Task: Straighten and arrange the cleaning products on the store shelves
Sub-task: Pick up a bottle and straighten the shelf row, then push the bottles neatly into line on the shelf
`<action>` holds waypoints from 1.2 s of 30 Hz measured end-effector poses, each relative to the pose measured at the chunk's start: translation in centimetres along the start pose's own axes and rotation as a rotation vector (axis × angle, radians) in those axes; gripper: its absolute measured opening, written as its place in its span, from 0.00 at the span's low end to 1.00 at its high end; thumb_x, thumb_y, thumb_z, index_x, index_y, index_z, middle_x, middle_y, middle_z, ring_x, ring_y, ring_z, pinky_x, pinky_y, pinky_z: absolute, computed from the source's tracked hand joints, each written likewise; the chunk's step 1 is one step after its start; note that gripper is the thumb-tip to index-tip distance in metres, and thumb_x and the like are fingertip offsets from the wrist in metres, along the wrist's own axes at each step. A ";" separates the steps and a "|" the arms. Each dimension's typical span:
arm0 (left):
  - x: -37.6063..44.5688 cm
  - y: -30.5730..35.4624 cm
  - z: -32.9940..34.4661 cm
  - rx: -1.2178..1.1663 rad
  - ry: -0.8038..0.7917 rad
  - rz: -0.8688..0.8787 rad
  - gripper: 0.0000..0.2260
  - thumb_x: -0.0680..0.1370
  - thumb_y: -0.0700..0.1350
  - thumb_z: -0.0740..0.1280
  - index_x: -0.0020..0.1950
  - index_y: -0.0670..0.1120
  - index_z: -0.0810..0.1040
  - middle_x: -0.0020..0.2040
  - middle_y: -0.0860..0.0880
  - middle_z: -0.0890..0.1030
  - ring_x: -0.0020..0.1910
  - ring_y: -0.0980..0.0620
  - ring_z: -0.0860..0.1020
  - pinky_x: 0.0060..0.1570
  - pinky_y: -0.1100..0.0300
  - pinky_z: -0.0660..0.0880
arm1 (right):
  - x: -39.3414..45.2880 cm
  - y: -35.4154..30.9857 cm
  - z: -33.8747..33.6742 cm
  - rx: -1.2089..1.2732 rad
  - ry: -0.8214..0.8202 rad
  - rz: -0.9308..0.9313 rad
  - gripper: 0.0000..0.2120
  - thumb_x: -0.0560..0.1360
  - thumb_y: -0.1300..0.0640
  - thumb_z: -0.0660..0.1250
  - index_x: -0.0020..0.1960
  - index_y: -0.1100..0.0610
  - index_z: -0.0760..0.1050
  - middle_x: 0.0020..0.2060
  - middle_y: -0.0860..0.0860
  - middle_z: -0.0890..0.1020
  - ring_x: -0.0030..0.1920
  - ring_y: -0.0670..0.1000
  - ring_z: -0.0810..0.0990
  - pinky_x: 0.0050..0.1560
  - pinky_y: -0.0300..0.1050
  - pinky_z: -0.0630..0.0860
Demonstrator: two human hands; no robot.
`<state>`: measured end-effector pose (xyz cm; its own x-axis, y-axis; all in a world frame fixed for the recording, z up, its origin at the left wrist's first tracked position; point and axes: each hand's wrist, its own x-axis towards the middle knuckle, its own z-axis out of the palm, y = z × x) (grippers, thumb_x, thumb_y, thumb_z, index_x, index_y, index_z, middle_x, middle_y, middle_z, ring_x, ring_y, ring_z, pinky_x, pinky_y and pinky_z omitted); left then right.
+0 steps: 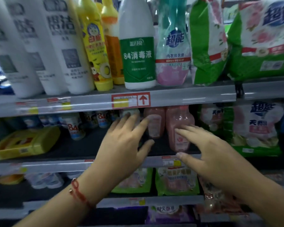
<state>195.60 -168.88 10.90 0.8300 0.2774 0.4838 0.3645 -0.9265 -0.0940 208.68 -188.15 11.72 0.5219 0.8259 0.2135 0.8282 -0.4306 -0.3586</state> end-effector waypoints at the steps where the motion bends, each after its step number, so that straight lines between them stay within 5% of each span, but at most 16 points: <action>1: 0.0 -1.3 -1.1 0.016 0.021 -0.017 0.28 0.78 0.60 0.66 0.76 0.49 0.72 0.73 0.41 0.75 0.70 0.39 0.75 0.69 0.44 0.71 | 0.3 -1.6 -0.5 -0.005 0.031 -0.033 0.33 0.79 0.39 0.64 0.79 0.37 0.54 0.78 0.35 0.56 0.72 0.32 0.49 0.72 0.33 0.45; 5: 0.0 -6.0 -5.7 0.104 0.069 -0.056 0.32 0.79 0.62 0.65 0.80 0.51 0.66 0.77 0.40 0.69 0.74 0.37 0.70 0.72 0.42 0.66 | 2.8 -8.1 -2.5 -0.076 0.152 -0.182 0.34 0.79 0.41 0.64 0.81 0.42 0.54 0.79 0.38 0.57 0.78 0.39 0.51 0.73 0.33 0.44; 10: 0.7 -11.0 -10.2 0.130 0.067 -0.084 0.36 0.81 0.64 0.59 0.84 0.56 0.46 0.84 0.44 0.48 0.83 0.42 0.49 0.81 0.44 0.48 | 7.9 -15.1 -5.0 -0.020 0.343 -0.256 0.32 0.78 0.46 0.68 0.79 0.49 0.63 0.77 0.47 0.67 0.76 0.46 0.64 0.72 0.39 0.60; 16: 1.4 -14.8 -13.3 0.130 0.144 -0.112 0.36 0.80 0.63 0.61 0.83 0.54 0.51 0.83 0.42 0.53 0.82 0.40 0.53 0.79 0.43 0.53 | 16.4 -20.8 -8.3 0.052 0.592 -0.125 0.30 0.79 0.46 0.67 0.76 0.55 0.64 0.65 0.57 0.78 0.62 0.59 0.78 0.61 0.57 0.76; 23: 0.9 -16.6 -14.1 0.097 0.119 -0.103 0.34 0.82 0.62 0.59 0.84 0.54 0.48 0.84 0.45 0.51 0.82 0.42 0.51 0.80 0.44 0.51 | 23.5 -21.9 -8.7 0.092 0.555 -0.067 0.36 0.76 0.44 0.70 0.77 0.53 0.60 0.58 0.54 0.82 0.54 0.56 0.81 0.50 0.51 0.77; 28: 1.0 -16.6 -13.6 0.053 0.119 -0.099 0.33 0.83 0.60 0.59 0.83 0.53 0.50 0.84 0.45 0.53 0.82 0.44 0.53 0.80 0.46 0.53 | 25.4 -21.8 -8.4 0.029 0.634 -0.003 0.36 0.74 0.46 0.73 0.76 0.55 0.63 0.68 0.57 0.74 0.65 0.58 0.75 0.60 0.56 0.76; 32: 1.9 -15.8 -13.0 0.001 0.140 -0.087 0.32 0.82 0.60 0.60 0.83 0.52 0.53 0.83 0.45 0.56 0.81 0.45 0.55 0.78 0.48 0.56 | 26.2 -21.4 -8.8 -0.003 0.572 0.068 0.31 0.73 0.43 0.73 0.70 0.55 0.69 0.63 0.57 0.75 0.62 0.59 0.76 0.59 0.55 0.76; 36: 2.6 -15.0 -12.3 -0.085 0.191 -0.094 0.31 0.82 0.58 0.62 0.82 0.50 0.57 0.81 0.44 0.61 0.80 0.45 0.60 0.76 0.49 0.59 | 24.9 -21.5 -8.5 0.198 0.620 0.008 0.33 0.70 0.45 0.76 0.65 0.56 0.63 0.55 0.54 0.78 0.53 0.57 0.80 0.52 0.56 0.80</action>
<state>187.09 -157.42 24.22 0.6962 0.3174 0.6439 0.3924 -0.9193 0.0289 205.60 -161.42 32.48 0.5979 0.4341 0.6738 0.8015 -0.3117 -0.5104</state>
